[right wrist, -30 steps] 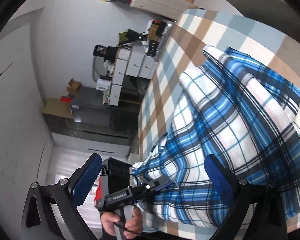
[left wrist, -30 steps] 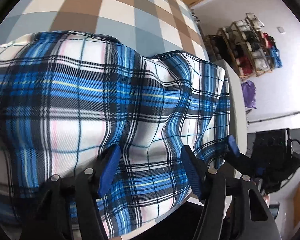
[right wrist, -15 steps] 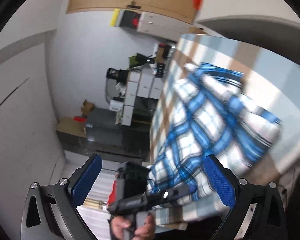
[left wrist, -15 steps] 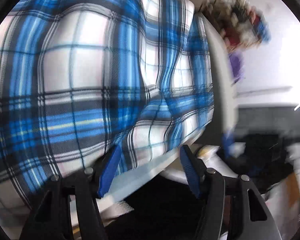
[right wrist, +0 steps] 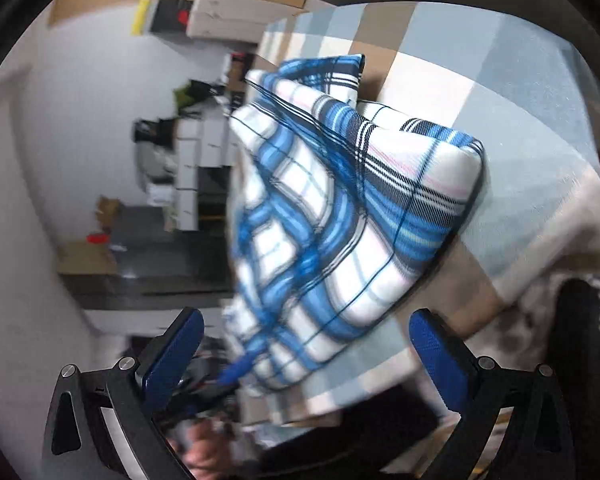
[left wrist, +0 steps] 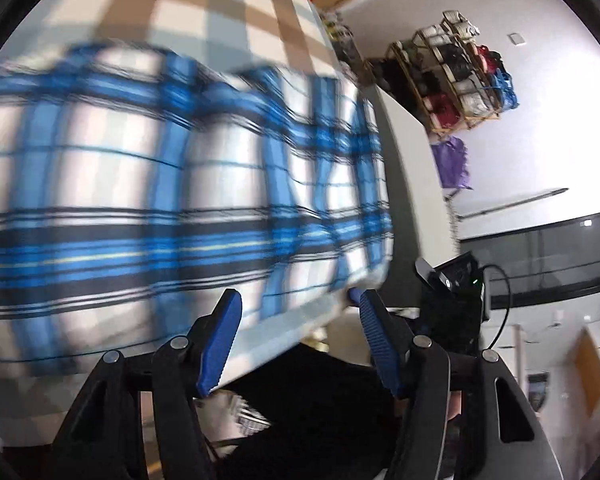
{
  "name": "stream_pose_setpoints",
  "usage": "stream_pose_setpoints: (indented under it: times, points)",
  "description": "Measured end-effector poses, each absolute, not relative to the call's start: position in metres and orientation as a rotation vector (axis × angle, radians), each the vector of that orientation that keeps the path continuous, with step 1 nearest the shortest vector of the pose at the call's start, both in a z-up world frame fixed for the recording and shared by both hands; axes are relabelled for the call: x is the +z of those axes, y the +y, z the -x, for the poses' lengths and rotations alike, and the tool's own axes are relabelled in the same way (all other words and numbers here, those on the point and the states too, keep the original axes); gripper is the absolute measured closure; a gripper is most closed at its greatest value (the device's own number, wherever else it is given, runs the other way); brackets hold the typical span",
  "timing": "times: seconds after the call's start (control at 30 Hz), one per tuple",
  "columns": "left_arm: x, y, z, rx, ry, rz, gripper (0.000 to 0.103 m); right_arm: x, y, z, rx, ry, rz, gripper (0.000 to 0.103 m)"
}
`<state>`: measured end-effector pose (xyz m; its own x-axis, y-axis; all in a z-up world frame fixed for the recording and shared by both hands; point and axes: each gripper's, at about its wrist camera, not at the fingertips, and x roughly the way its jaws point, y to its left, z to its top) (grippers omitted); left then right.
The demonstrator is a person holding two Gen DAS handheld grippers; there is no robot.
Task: Fold large clothes
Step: 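Grasp the end of the plaid shirt with the right gripper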
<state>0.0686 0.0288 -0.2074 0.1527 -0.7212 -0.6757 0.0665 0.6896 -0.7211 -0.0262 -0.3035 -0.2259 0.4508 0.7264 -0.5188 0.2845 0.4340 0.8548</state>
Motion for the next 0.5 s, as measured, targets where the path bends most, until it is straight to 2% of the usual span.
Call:
stream_pose_setpoints:
  times: [0.23, 0.3, 0.33, 0.37, 0.43, 0.5]
  points:
    - [-0.237, 0.054, -0.068, -0.476, 1.303, 0.556, 0.047, -0.214, -0.285, -0.008, 0.317, 1.123, -0.928, 0.002]
    - [-0.245, 0.062, -0.067, -0.468, 1.308, 0.580, 0.047, -0.212, -0.284, -0.013, 0.251, 1.121, -0.886, 0.025]
    - [-0.250, 0.064, -0.068, -0.476, 1.304, 0.599, 0.047, -0.213, -0.282, -0.017, 0.211, 1.135, -0.850, 0.051]
    - [-0.251, 0.065, -0.068, -0.485, 1.296, 0.601, 0.047, -0.214, -0.281, -0.019, 0.195, 1.143, -0.827, 0.071]
    - [-0.250, 0.067, -0.065, -0.499, 1.278, 0.597, 0.047, -0.215, -0.280, -0.021, 0.156, 1.130, -0.767, 0.087]
    - [-0.249, 0.064, -0.064, -0.507, 1.262, 0.554, 0.047, -0.208, -0.279, -0.020, 0.154, 1.090, -0.705, 0.093]
